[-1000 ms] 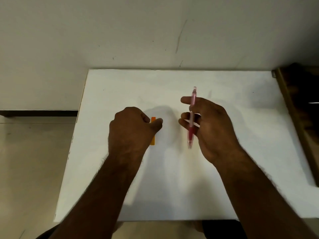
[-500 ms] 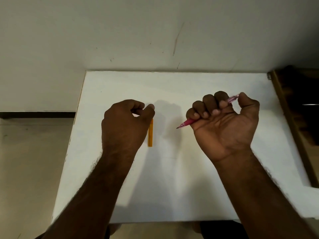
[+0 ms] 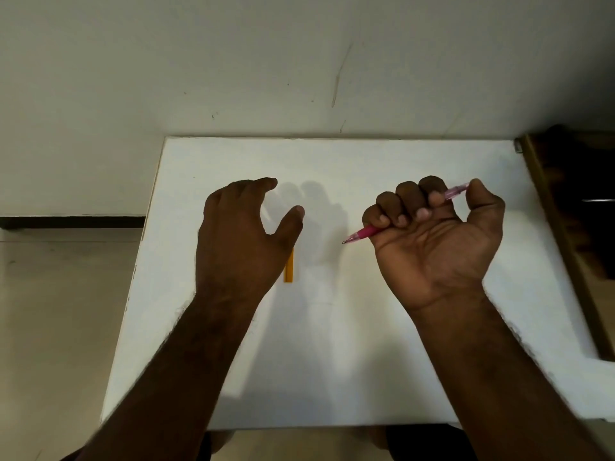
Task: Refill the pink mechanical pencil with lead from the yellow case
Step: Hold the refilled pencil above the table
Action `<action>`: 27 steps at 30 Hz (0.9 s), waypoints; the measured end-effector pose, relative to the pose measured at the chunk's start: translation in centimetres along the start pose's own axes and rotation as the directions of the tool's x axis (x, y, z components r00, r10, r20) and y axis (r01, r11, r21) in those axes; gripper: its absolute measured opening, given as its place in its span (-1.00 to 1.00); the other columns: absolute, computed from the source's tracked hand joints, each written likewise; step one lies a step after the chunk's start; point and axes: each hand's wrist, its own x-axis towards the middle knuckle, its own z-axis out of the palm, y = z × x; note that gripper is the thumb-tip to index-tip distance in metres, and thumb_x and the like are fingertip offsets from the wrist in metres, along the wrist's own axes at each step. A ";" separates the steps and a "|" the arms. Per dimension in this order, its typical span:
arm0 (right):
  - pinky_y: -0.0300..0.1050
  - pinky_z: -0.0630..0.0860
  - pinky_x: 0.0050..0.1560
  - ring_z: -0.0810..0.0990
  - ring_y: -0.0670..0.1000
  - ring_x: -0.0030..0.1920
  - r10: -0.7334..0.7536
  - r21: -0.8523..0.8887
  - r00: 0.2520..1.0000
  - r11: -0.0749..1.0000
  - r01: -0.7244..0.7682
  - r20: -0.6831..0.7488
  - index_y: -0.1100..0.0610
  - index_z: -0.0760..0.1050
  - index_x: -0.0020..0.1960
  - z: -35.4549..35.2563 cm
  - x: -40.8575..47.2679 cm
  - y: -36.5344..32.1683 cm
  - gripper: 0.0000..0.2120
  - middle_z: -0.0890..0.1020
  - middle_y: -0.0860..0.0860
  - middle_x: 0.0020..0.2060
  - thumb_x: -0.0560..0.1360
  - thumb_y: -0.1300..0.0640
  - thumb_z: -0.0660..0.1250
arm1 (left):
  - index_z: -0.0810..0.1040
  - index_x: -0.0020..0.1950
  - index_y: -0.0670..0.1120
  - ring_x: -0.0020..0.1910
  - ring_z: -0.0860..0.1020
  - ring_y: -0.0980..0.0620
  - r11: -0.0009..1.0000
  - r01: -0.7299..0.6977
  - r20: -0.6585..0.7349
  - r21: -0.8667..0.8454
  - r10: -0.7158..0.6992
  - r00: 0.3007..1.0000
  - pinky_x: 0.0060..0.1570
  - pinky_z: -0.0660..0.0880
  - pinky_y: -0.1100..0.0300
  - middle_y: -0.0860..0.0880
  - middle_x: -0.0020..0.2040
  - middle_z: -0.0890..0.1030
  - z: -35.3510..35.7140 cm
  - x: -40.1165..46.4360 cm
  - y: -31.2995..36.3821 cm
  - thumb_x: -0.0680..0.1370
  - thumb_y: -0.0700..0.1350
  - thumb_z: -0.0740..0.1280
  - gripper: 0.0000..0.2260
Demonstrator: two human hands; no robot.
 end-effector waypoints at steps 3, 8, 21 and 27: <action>-0.10 0.25 -0.28 0.17 0.01 -0.37 -0.019 0.012 1.000 1.000 0.019 0.003 0.11 0.28 -0.31 0.0 0.0 0.1 -0.56 0.26 -0.01 -0.43 0.58 -0.18 -0.01 | 0.50 0.38 0.04 0.48 0.31 -0.07 0.998 -0.040 0.000 0.044 0.040 0.999 0.36 0.33 0.01 -0.01 0.40 0.50 0.2 -0.1 -0.2 0.51 0.25 0.30 -0.50; -0.09 0.24 -0.27 0.18 0.02 -0.37 -0.031 0.034 0.999 0.999 0.031 0.022 0.11 0.28 -0.31 -0.1 -0.1 0.0 -0.55 0.26 -0.02 -0.44 0.58 -0.17 -0.04 | 0.46 0.43 0.04 0.57 0.18 -0.11 0.994 -0.072 0.030 0.078 0.070 0.997 0.47 0.26 -0.12 -0.06 0.50 0.41 0.1 -0.2 -0.4 0.51 0.29 0.23 -0.44; -0.10 0.22 -0.30 0.17 0.02 -0.39 -0.052 0.033 0.999 0.998 0.052 -0.006 0.10 0.27 -0.32 -0.2 -0.1 0.1 -0.57 0.25 -0.03 -0.47 0.58 -0.14 -0.04 | 0.38 0.50 0.04 0.61 0.06 -0.11 0.992 -0.092 0.074 0.083 0.085 0.994 0.52 0.12 -0.18 -0.07 0.56 0.31 -0.1 0.0 -0.6 0.52 0.30 0.19 -0.39; -0.10 0.23 -0.30 0.17 0.02 -0.40 -0.077 0.016 0.997 0.997 0.077 -0.018 0.10 0.28 -0.33 -0.3 -0.2 0.1 -0.56 0.26 -0.02 -0.47 0.57 -0.16 -0.03 | 0.36 0.51 0.03 0.61 0.06 -0.11 0.992 -0.096 0.069 0.078 0.091 0.994 0.52 0.11 -0.18 -0.08 0.56 0.30 -0.1 0.1 -0.7 0.52 0.30 0.19 -0.38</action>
